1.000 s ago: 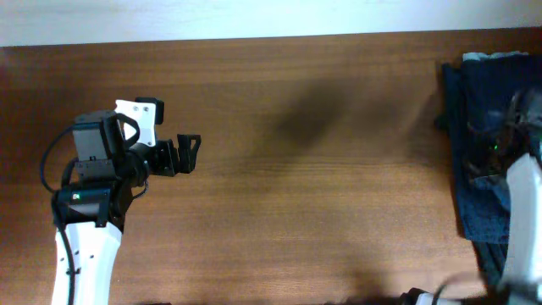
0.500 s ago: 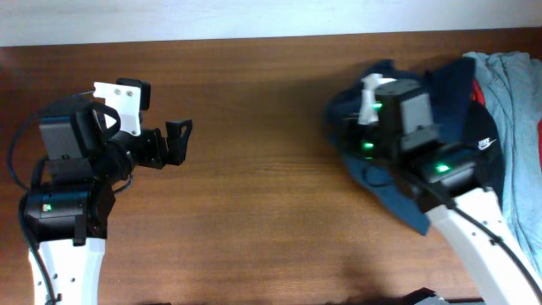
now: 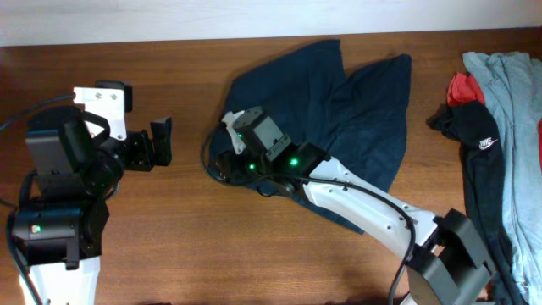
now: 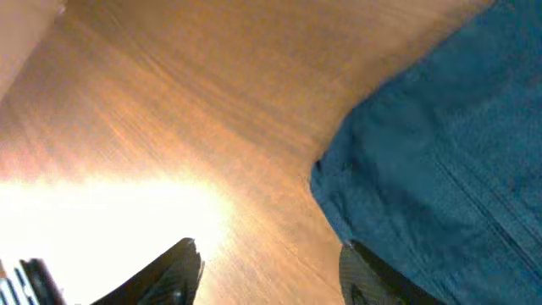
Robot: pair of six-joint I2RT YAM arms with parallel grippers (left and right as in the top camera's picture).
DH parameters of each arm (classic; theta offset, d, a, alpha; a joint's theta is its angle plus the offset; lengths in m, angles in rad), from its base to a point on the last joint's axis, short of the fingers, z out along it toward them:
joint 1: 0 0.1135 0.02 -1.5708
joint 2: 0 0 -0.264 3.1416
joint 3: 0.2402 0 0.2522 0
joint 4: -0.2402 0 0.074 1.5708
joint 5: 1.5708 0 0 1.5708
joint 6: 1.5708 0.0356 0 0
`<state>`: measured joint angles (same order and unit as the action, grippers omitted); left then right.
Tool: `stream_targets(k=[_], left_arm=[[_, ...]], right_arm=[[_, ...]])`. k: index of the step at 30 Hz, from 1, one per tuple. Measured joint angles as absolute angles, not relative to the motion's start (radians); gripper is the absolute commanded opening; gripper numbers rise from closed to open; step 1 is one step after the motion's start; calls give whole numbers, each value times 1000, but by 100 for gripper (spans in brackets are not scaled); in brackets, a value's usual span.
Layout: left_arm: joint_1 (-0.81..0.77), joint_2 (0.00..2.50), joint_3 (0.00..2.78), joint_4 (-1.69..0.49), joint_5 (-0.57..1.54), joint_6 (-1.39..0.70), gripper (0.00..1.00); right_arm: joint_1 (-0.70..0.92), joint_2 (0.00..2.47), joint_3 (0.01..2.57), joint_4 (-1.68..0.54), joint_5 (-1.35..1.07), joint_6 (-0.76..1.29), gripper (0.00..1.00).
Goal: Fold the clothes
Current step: 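Drag the navy shorts left onto the table center with the right gripper, then grasp the shorts' left edge with the left gripper, right gripper the right edge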
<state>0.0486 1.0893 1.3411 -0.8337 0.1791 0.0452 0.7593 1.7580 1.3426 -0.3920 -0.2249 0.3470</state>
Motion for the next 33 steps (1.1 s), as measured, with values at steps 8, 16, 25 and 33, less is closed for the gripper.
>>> stream_targets(k=[8, 16, 25, 33], left_arm=[[49, 1226, 1348, -887, 208, 44, 98], [38, 1504, 1348, -905, 338, 45, 96], [-52, 1786, 1348, -905, 333, 60, 80], [-150, 1989, 1348, -755, 251, 69, 1]], right_arm=[[439, 1536, 1348, -933, -96, 339, 72], [162, 1515, 1237, -1156, -92, 356, 78], [133, 1544, 997, -995, -159, 390, 79], [133, 1544, 996, -971, -168, 390, 79]])
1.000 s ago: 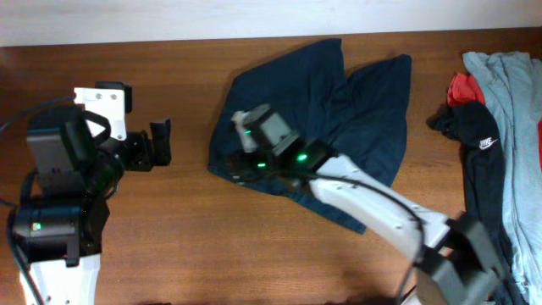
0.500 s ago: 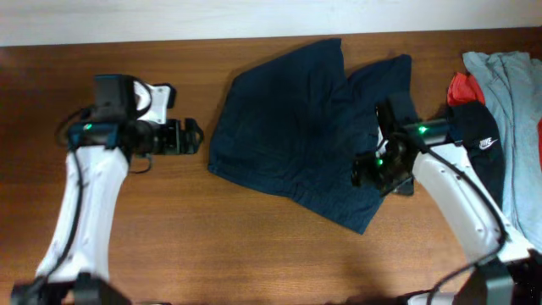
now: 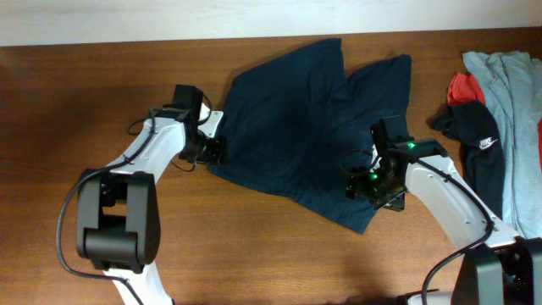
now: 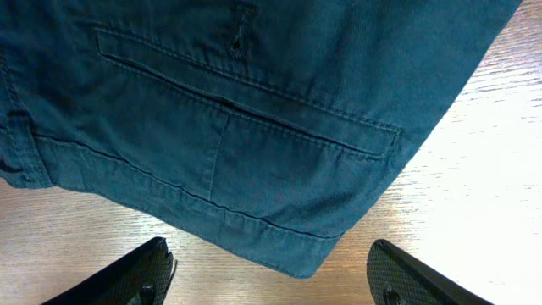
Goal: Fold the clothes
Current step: 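Grasp the shorts' left edge with the left gripper, right gripper the right edge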
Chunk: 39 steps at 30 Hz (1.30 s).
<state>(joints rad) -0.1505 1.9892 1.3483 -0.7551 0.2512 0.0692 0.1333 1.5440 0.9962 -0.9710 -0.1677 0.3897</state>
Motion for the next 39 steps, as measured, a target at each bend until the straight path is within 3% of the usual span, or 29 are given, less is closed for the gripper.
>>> stream_targets(k=[6, 10, 12, 13, 14, 15, 16, 22, 23, 24, 25, 30, 39], left_arm=[[-150, 2015, 1362, -741, 37, 26, 1], [-63, 2024, 1470, -651, -140, -34, 1], [-7, 2024, 1527, -557, -183, -48, 12], [17, 2024, 1551, -517, -200, -51, 24], [38, 2024, 1573, -490, -218, -50, 30], [47, 2024, 1588, -490, -226, -53, 46], [52, 2024, 1603, -504, -234, -52, 99], [47, 2024, 1727, -820, -220, -47, 97], [45, 2024, 1739, -866, -196, -47, 91], [42, 2024, 1752, -928, -149, -47, 70], [33, 2024, 1755, -986, -74, -47, 68], [-20, 2024, 1760, -1174, 165, -47, 69], [-158, 2024, 1720, -1381, 218, -91, 66]], right_arm=[[133, 1544, 996, -963, -168, 390, 79], [133, 1544, 996, -941, -183, 390, 80], [133, 1544, 996, -928, -200, 390, 80], [133, 1544, 996, -924, -210, 390, 80], [133, 1544, 996, -919, -221, 390, 80], [133, 1544, 996, -918, -226, 390, 80], [133, 1544, 996, -918, -231, 389, 80], [133, 1544, 996, -915, -239, 385, 81], [133, 1544, 996, -912, -239, 385, 81], [133, 1544, 996, -906, -239, 382, 82], [133, 1544, 996, -904, -239, 381, 81], [133, 1544, 996, -880, -239, 381, 82], [133, 1544, 996, -885, -252, 381, 83]])
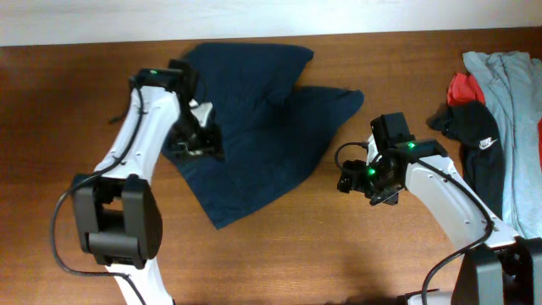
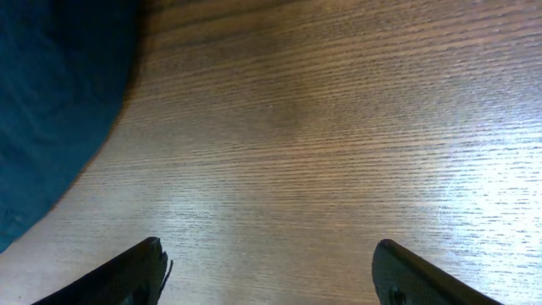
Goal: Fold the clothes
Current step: 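Grasp the shorts' left edge with the left gripper, right gripper the right edge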
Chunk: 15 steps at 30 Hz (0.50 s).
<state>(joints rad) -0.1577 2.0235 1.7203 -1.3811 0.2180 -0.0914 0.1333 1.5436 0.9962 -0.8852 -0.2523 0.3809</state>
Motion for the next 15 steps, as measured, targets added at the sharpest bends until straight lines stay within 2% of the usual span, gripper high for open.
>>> stream_targets(k=[6, 10, 11, 14, 15], left_arm=[[-231, 2030, 1369, -1194, 176, -248, 63], [-230, 2012, 1262, -1122, 181, -302, 63], [-230, 2004, 1251, -1107, 181, -312, 58], [-234, 1967, 1203, -1048, 178, -334, 1], [-238, 1962, 1197, -1036, 181, -339, 1]], right_arm=[[133, 1544, 996, -901, -253, 362, 85], [133, 1544, 996, -901, -253, 336, 86], [133, 1544, 996, -900, -253, 333, 86], [133, 1544, 996, -892, -253, 329, 86], [133, 1544, 996, -891, -253, 329, 86]])
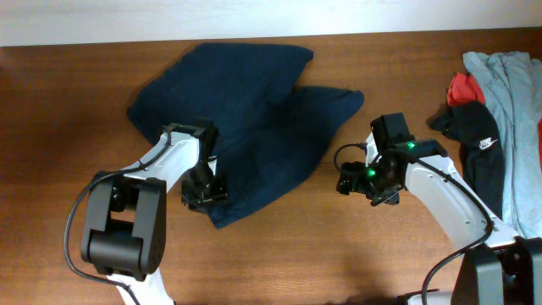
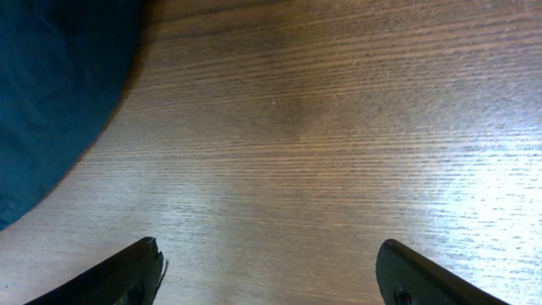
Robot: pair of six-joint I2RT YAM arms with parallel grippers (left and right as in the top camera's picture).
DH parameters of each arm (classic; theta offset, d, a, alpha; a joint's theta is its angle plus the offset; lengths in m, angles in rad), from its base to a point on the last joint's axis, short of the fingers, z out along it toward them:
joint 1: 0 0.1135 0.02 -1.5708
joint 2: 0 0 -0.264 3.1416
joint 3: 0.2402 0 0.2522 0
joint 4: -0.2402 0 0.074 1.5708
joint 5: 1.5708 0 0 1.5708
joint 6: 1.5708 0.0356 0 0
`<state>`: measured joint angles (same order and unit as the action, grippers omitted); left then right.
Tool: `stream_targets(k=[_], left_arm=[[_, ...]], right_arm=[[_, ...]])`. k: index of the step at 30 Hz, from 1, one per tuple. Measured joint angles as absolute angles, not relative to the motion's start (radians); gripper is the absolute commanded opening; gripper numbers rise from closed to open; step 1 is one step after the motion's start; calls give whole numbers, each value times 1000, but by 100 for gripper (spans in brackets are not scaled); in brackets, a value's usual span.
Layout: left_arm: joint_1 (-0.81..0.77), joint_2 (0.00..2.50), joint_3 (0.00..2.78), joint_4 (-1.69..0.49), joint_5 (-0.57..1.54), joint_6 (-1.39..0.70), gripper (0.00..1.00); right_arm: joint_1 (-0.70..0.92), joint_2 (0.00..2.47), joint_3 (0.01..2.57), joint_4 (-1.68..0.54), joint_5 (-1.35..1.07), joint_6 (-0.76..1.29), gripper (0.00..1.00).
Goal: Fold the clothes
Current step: 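Grasp the shorts' left edge with the left gripper, right gripper the right edge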
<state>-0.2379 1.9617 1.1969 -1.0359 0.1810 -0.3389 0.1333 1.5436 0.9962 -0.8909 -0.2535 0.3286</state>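
Observation:
A dark navy garment [image 1: 254, 110] lies spread over the middle left of the table, with a point reaching toward the near edge. My left gripper [image 1: 203, 188] sits on its lower left border, fingers down on the cloth. The overhead view does not show whether they pinch it. To the right of the garment, my right gripper [image 1: 349, 182] hangs over bare wood. In the right wrist view this gripper [image 2: 271, 273] is open with nothing between its fingers. Only a curved edge of the garment [image 2: 51, 93] shows there, at the upper left.
A heap of other clothes [image 1: 500, 102], grey, red and black with a white logo, lies along the right edge of the wooden table [image 1: 339, 254]. The table's far edge meets a pale wall.
My left gripper has moved from the garment's upper left part to its lower left border, nearer the front. The right gripper stays open over bare wood, almost unmoved.
First my right gripper was at the garment's left edge and the left arm stood off at the left. Then the left gripper was at the left edge and the right over the back pocket corner. Later the garment lay further left in a new shape, with the right gripper off it.

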Motion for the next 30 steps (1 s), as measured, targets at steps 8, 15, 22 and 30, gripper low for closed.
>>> stream_targets(k=[8, 15, 22, 30], left_arm=[[-212, 1902, 1196, -1117, 205, -340, 0], [-19, 1404, 1240, -1268, 107, -318, 0], [-14, 1272, 1240, -1296, 51, -310, 0], [-14, 1270, 1240, -1250, 39, -310, 0]], right_arm=[[133, 1544, 995, -790, -253, 328, 86], [133, 1544, 992, -551, -253, 328, 64], [133, 1575, 991, -516, -254, 316, 82], [133, 1666, 958, -610, -374, 194, 88]])
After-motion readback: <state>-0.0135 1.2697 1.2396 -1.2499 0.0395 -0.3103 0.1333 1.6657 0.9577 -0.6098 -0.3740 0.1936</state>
